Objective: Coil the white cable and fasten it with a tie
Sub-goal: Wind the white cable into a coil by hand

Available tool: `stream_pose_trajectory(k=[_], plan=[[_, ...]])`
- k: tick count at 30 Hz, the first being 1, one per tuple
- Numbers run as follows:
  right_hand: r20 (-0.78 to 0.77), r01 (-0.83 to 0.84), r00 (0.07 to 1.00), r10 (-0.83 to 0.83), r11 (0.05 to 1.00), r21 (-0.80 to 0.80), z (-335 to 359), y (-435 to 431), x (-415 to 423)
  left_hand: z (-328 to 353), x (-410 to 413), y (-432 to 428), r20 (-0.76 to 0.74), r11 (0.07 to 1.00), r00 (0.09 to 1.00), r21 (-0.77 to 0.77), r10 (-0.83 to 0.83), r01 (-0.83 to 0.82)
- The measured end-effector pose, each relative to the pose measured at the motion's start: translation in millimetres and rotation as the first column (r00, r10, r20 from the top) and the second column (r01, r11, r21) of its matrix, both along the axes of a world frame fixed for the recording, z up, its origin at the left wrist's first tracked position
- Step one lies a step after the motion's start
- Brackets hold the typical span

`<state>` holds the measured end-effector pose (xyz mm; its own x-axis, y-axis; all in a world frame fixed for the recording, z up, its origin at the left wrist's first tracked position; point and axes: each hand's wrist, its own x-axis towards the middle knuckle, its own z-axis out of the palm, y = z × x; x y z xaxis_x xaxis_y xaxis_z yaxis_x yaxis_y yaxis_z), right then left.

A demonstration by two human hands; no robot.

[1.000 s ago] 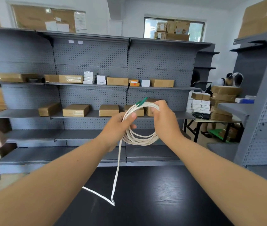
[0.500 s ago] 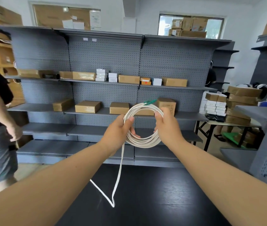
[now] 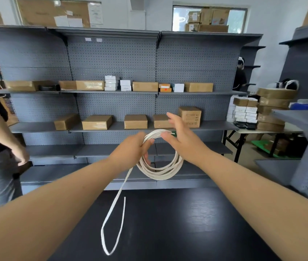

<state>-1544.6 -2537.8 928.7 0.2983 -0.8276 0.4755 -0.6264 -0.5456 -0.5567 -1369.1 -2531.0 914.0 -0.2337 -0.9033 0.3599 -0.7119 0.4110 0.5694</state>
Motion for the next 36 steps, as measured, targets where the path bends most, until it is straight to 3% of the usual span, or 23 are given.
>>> stream_pose_trajectory(k=[6, 11, 15, 19, 22, 26, 29, 33, 36], plan=[[-0.144, 0.028, 0.989, -0.013, 0.994, 0.102, -5, -4, 19, 7, 25, -7, 0.038, 0.99, 0.993, 0.091, -0.115, 0.111], [-0.133, 0.09, 0.987, -0.091, 0.996, -0.016, -10, -5, 36, 3, 38, -9, -0.23, 0.961, 0.963, 0.203, -0.141, 0.189], [-0.003, 0.168, 0.986, -0.169, 0.98, -0.103, -12, -6, 39, -5, 43, -12, -0.513, 0.92, 0.849, 0.263, -0.122, 0.291], [0.101, 0.231, 0.971, -0.217, 0.96, -0.159, -16, -5, 35, -13, 34, -9, -0.597, 0.921, 0.797, 0.255, -0.09, 0.295], [0.138, 0.216, 0.971, -0.195, 0.964, -0.156, -19, -2, 29, -13, 22, -7, -0.458, 0.977, 0.887, 0.164, -0.049, 0.139], [0.044, 0.179, 0.984, -0.175, 0.977, -0.113, -21, 2, 12, -6, 8, -3, -0.244, 1.0, 0.97, 0.018, 0.016, -0.012], [-0.102, 0.211, 0.968, -0.23, 0.963, -0.168, -20, 4, -4, -3, -3, 0, -0.141, 0.999, 0.99, -0.029, 0.03, -0.035], [-0.376, 0.264, 0.824, -0.424, 0.874, -0.407, -17, 8, -24, 4, -17, 6, 0.003, 0.995, 0.999, -0.082, 0.05, -0.049], [-0.318, 0.178, 0.915, -0.25, 0.955, -0.239, -18, 12, -31, 8, -30, 13, 0.105, 0.992, 0.993, -0.115, 0.058, -0.046]])
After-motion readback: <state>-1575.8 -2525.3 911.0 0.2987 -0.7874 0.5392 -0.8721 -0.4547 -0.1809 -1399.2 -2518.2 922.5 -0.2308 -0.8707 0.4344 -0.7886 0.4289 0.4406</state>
